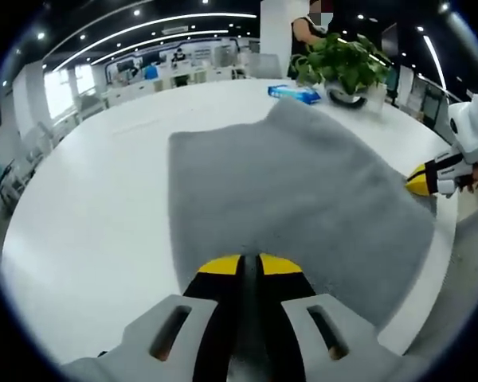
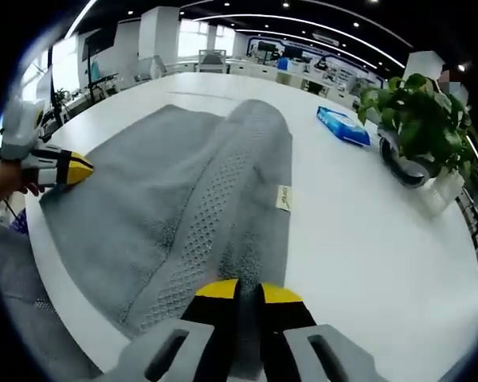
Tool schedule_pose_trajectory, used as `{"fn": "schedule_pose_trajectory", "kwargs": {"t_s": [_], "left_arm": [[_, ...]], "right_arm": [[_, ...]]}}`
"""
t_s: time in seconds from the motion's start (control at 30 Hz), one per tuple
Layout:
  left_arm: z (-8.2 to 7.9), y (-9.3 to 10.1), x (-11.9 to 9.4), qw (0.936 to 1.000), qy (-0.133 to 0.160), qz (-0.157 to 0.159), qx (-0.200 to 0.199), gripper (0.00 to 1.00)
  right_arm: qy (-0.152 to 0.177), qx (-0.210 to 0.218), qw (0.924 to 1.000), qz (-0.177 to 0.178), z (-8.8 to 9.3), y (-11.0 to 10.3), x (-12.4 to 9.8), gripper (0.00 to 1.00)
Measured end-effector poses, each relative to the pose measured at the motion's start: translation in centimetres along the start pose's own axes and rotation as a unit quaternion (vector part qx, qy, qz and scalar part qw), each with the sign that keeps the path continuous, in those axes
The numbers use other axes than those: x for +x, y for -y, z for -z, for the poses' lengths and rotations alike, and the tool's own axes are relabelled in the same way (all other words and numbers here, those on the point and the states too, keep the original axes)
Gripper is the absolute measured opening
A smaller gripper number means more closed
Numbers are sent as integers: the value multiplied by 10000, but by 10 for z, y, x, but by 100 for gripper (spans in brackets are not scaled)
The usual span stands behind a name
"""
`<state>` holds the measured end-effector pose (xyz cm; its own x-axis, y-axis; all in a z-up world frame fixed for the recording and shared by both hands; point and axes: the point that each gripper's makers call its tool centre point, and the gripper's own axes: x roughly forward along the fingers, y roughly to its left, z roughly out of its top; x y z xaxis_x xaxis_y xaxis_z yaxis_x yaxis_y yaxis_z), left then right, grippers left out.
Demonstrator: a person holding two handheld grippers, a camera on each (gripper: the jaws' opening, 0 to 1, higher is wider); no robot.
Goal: Open the folded towel by lifting each exposed corner and separating the folded layers until the towel lies flat within the target outline without major curled edges
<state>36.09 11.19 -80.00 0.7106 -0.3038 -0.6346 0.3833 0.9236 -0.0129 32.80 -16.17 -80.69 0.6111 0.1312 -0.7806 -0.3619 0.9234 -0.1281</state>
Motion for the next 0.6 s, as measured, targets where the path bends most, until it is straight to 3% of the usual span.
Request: {"fn": "schedule_pose_trajectory", "kwargs": {"t_s": [0.23, 0.37, 0.5, 0.6], "left_arm": [[2, -3, -3, 9998, -26, -92, 169, 7], [2, -3, -4, 9996, -71, -122, 230, 7], [-2, 2, -3, 9941, -223, -207, 1044, 6], [-9, 8, -3, 9895, -120, -200, 1427, 4]], "right_arm": [[-197, 403, 9988, -208, 12, -3, -9, 6], [-147, 533, 9979, -323, 14, -4, -11, 6], [69, 1318, 9889, -679, 6, -4, -12, 3], [610, 1642, 9831, -538, -16, 11, -17, 0]]}}
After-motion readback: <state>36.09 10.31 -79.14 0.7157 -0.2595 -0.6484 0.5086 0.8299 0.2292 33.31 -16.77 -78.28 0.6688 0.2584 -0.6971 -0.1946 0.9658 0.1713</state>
